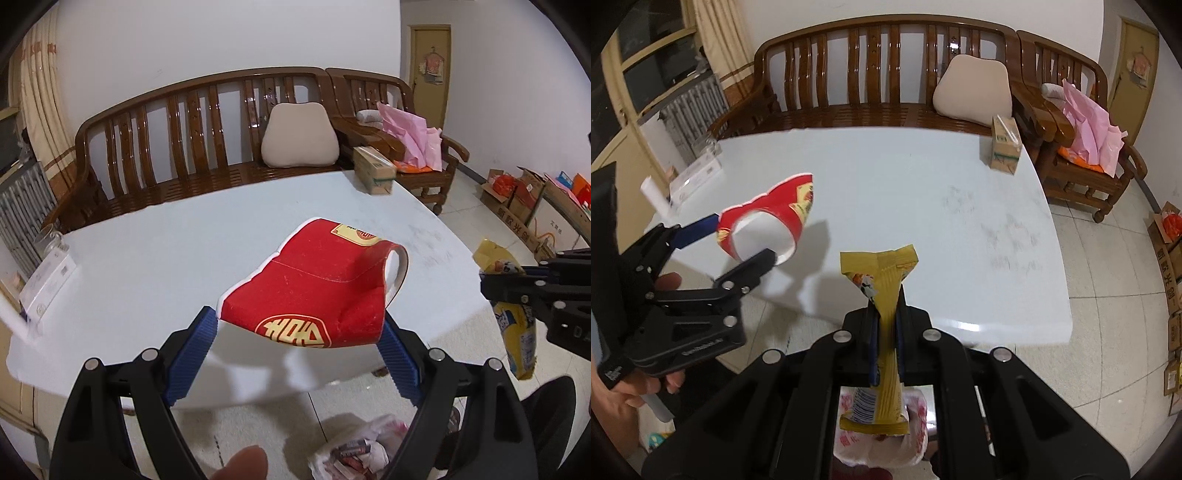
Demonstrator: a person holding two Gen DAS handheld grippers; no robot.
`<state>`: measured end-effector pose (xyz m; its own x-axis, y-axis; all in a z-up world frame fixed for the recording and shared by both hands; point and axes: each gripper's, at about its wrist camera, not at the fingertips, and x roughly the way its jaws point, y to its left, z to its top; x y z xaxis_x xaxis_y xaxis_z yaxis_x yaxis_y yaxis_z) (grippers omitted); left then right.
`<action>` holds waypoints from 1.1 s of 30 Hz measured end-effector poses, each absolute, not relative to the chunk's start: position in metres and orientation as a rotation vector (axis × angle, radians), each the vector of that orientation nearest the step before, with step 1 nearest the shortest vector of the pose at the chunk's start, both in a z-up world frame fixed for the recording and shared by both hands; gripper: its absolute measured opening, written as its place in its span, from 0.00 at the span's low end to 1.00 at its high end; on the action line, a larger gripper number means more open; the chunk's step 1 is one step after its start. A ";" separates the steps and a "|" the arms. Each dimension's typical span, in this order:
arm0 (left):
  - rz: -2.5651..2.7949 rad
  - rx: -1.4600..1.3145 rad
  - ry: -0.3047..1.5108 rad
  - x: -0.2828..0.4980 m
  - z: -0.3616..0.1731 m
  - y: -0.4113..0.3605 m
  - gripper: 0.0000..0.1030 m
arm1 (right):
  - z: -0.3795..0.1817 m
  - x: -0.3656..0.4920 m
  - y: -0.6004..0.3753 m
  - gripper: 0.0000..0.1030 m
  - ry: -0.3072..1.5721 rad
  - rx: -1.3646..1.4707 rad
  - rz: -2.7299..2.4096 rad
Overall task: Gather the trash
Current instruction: 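Carry the red cup and yellow wrapper down to the plastic bag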
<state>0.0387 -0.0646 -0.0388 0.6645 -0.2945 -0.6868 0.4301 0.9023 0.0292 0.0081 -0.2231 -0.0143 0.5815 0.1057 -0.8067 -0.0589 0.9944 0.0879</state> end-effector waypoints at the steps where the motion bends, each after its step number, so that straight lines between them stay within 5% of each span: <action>1: -0.416 0.189 0.743 0.031 -0.042 -0.064 0.80 | -0.020 -0.001 -0.223 0.07 0.947 0.042 0.092; 18: -0.468 0.219 0.942 -0.086 -0.152 -0.069 0.80 | -0.123 -0.090 -0.224 0.07 1.056 0.038 0.089; 33: -0.560 0.344 1.246 -0.104 -0.288 -0.101 0.80 | -0.252 -0.090 -0.224 0.07 1.246 0.089 0.070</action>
